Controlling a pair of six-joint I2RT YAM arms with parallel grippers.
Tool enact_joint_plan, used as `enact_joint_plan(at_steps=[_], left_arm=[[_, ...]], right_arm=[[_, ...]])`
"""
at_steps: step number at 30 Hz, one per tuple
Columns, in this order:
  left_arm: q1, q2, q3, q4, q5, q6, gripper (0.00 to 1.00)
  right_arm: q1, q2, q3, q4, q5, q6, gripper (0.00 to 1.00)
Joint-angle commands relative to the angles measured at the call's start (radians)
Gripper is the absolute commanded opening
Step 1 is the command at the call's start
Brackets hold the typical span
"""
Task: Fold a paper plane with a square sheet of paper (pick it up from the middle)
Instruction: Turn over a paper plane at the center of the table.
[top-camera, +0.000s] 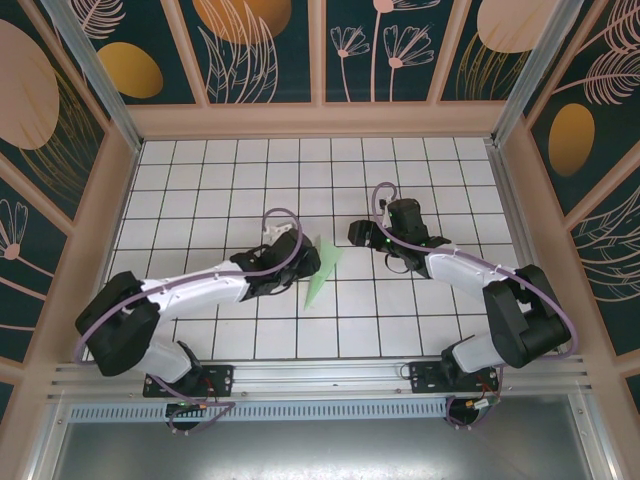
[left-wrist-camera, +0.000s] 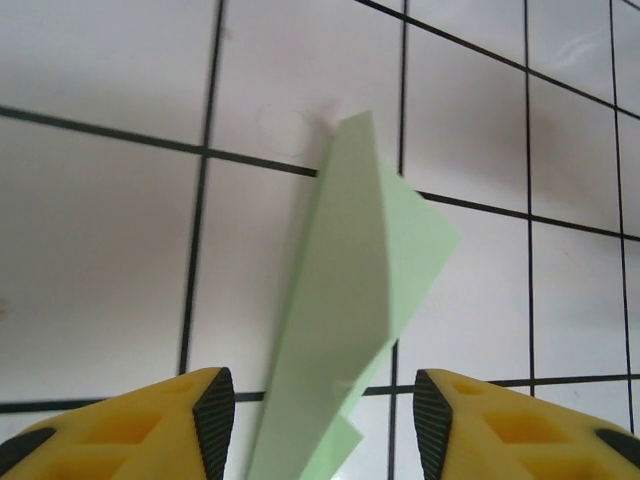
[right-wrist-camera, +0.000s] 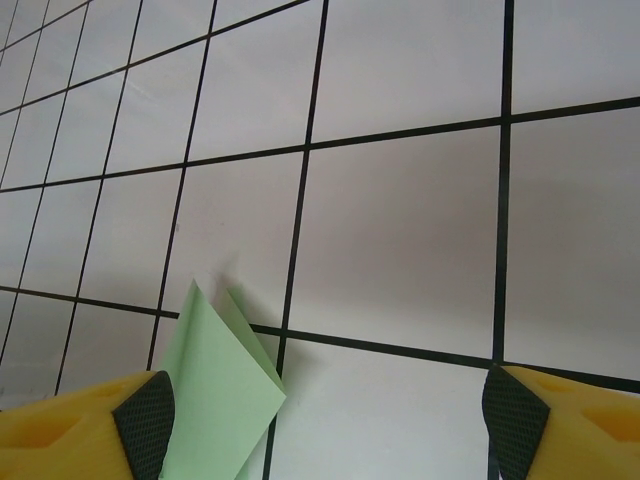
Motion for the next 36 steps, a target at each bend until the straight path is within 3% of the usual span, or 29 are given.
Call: enact_joint_plan(at_steps=[1,6,12,23,26,36], left_arm=[[-0.005,0.064,0.074,-0.053,0.033,0.142,0.53],[-0.007,0.174,0.165,-0.122,0.049,0.211,0.48],[-0.009,0.286,0.231,-0.184,0.056,0.221,0.35],[-0.009,0.279,0.249,-0.233,-0.029,0.196,0.08],[0.000,0.229,0.214,-0.176,-0.019,0.192,0.04],[0.126,0.009,-0.109,0.285,0.214,0.092,0.01]], right_arm=[[0.006,0.003,0.030,-0.017,0.025,0.029,0.83],[0.007,0.003,0.028,-0.025,0.035,0.030,0.83],[0.006,0.011,0.028,-0.033,0.039,0.032,0.83],[0.005,0.017,0.030,-0.038,0.034,0.033,0.83],[0.005,0.009,0.031,-0.047,0.034,0.031,0.83],[0.014,-0.053,0.021,-0.060,-0.048,0.060,0.79]])
